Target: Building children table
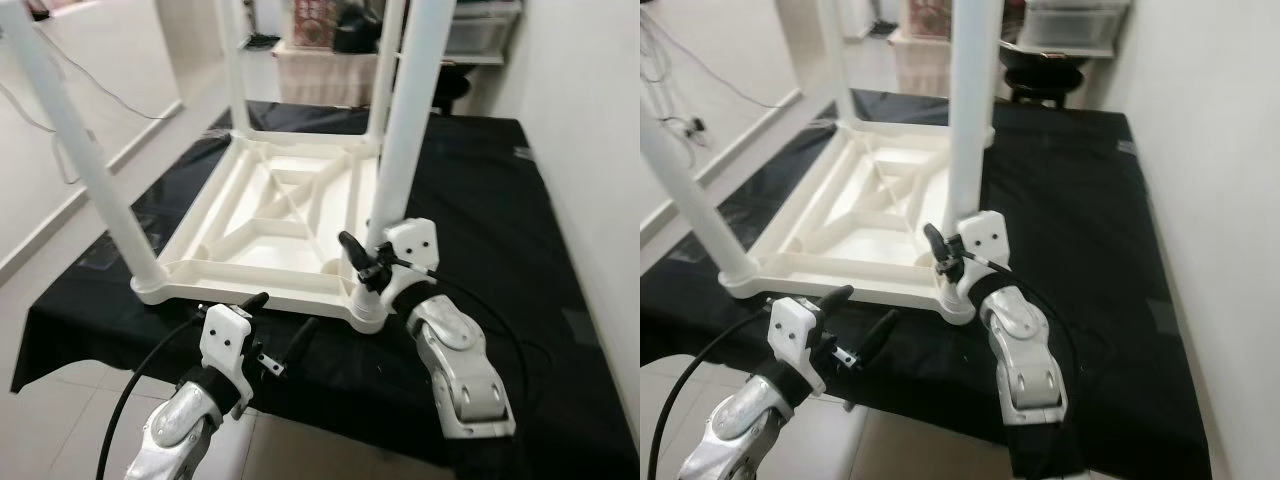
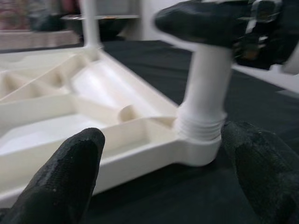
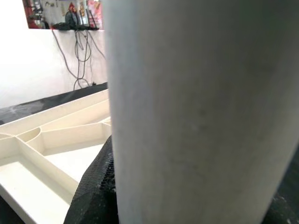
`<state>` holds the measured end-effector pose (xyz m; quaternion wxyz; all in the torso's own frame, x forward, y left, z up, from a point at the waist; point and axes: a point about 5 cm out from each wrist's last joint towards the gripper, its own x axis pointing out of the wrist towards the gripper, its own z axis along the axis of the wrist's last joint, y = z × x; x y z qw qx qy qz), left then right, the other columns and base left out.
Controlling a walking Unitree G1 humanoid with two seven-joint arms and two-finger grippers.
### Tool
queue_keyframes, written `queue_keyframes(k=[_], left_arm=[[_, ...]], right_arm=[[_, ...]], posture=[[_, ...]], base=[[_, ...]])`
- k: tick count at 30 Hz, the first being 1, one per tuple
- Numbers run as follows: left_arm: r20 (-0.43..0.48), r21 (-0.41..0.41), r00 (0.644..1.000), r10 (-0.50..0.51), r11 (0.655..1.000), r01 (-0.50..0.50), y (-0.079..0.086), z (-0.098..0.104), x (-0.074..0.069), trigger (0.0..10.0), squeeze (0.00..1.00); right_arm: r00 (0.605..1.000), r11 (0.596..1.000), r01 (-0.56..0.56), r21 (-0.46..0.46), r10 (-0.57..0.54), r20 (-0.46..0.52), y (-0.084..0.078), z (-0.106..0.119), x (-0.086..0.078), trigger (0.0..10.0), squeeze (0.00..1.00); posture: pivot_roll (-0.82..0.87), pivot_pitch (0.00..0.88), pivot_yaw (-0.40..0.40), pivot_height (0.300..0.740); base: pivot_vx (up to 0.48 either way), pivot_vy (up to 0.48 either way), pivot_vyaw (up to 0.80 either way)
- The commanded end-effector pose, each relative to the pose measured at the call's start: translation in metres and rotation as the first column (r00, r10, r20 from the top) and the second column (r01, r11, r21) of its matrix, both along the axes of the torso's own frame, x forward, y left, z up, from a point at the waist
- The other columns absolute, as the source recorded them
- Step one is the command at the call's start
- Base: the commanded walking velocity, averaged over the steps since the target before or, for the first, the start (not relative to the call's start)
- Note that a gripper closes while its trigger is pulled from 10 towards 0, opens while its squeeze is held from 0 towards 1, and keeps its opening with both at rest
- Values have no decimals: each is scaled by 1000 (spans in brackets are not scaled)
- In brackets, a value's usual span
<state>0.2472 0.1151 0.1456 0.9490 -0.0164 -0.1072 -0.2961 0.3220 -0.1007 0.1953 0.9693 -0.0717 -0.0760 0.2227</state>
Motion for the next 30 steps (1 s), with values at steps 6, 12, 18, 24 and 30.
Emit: queue_keyframes(k=[6,12,18,24,30], left_arm=[[-14,9,999,30,1000,-30,4,-3,0,10000,0],[-19,9,1000,17,1000,-17,3,-4,1,10000,0],[-19,10,1000,11,1000,-11,1,-4,0,10000,0],[-17,13,1000,19,1000,-19,-1,-5,-3,10000,0],[-17,11,1000,20,1000,-20,-3,-5,-5,10000,0]], right_arm=[[985,998,-38,-51,29,-172,2,-33,-3,10000,647],[885,885,-463,-39,460,-70,10,3,-4,10000,1000],[734,719,-678,-150,671,-104,-1,16,10,10000,0],[630,615,-776,-137,748,-208,-7,14,20,9843,0],[599,595,-800,-81,779,-184,-13,22,24,0,0]], posture=[[-2,153,9,740],[3,144,8,740],[18,142,-2,740],[36,143,-15,740],[34,151,-10,740]], base=[[0,0,0],[0,0,0],[0,0,0],[0,0,0],[0,0,0]])
